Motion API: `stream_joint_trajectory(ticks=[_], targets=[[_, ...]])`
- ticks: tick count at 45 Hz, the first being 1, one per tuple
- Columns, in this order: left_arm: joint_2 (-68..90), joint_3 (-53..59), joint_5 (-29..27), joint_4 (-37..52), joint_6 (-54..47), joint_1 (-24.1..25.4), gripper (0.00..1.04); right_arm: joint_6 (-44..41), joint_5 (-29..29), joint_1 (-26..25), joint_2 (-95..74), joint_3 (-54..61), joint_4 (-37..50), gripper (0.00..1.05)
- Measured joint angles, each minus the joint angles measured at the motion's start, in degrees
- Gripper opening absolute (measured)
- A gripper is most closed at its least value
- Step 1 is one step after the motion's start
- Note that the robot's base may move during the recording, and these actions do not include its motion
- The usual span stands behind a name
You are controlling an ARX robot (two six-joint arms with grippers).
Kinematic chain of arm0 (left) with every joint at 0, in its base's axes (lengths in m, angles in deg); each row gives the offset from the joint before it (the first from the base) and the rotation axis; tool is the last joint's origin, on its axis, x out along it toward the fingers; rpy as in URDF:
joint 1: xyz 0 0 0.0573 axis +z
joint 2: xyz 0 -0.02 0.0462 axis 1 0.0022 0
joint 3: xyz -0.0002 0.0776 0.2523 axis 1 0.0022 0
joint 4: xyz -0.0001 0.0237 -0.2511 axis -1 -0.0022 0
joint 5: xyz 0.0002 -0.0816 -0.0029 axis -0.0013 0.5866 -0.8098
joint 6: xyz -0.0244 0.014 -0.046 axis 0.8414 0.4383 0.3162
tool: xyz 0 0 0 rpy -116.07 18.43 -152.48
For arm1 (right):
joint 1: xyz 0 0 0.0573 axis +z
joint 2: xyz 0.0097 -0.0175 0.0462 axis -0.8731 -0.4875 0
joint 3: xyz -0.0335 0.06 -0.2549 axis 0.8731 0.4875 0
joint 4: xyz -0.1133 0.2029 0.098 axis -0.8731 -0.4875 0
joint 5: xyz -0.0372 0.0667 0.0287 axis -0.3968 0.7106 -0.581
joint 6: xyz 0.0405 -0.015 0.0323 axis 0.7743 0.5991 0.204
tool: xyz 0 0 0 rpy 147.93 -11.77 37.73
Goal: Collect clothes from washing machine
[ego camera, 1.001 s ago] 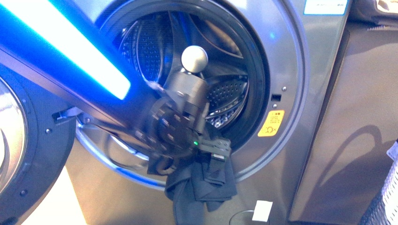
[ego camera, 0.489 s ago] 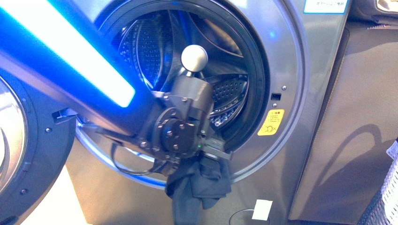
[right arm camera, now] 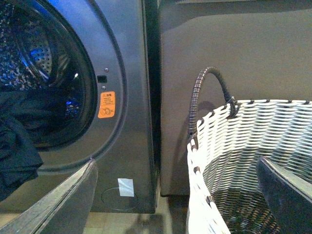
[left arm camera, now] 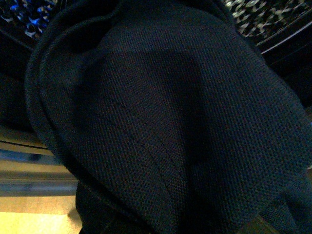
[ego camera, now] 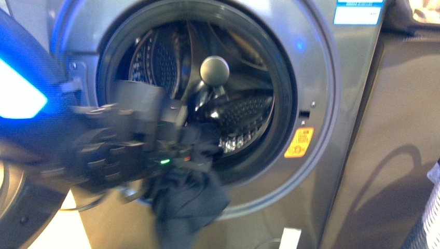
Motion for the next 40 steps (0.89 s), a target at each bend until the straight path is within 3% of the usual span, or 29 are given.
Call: stream_joint_trajectory(ticks=[14, 40], targets=[[-22.12, 12.31, 9.31, 0.98, -2.08, -1.95, 0.15, -0.02, 0.02, 0.00, 0.00, 0.00, 0.00, 0.97], [-45.27, 12.81, 13.42, -6.93, -3.85, -7.72, 0.15, -0.02, 0.02, 0.00, 0.00, 0.00, 0.00, 0.97]])
